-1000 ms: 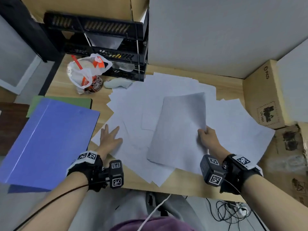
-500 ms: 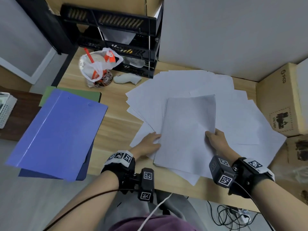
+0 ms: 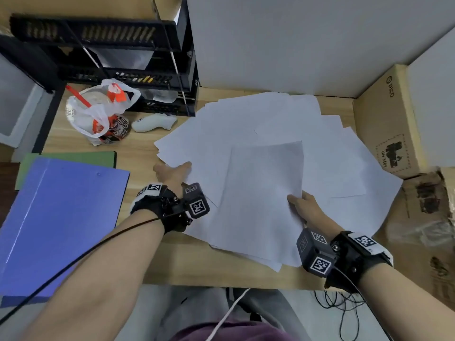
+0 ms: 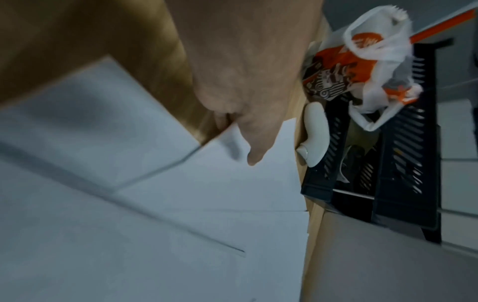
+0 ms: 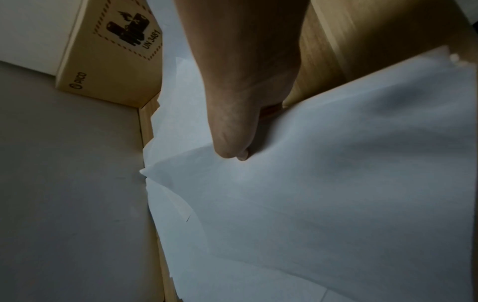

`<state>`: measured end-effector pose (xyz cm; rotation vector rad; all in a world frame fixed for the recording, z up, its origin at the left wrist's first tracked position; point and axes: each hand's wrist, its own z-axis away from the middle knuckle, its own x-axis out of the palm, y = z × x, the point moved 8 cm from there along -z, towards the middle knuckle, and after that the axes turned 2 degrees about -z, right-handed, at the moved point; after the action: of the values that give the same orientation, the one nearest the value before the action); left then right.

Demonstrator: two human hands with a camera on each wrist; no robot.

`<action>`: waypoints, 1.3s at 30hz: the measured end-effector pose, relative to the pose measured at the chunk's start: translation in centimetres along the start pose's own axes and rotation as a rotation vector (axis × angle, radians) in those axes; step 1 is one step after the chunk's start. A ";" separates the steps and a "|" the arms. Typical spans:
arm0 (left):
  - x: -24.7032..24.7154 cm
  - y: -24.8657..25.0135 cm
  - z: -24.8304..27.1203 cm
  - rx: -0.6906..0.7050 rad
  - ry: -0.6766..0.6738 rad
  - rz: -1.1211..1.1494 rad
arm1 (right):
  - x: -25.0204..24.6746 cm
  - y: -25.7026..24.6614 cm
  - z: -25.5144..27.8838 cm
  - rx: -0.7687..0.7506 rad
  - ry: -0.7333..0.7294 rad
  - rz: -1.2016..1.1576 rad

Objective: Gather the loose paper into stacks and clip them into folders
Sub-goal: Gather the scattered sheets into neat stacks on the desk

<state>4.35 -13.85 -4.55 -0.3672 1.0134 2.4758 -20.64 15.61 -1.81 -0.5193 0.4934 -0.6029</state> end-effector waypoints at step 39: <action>0.2 1.5 6.4 0.317 -0.334 0.101 | 0.7 0.3 1.2 -0.045 -0.229 -0.039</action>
<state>2.91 -10.20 0.68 0.1954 1.2724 2.3020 -19.35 15.76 -1.23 -0.6339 0.2813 -0.5628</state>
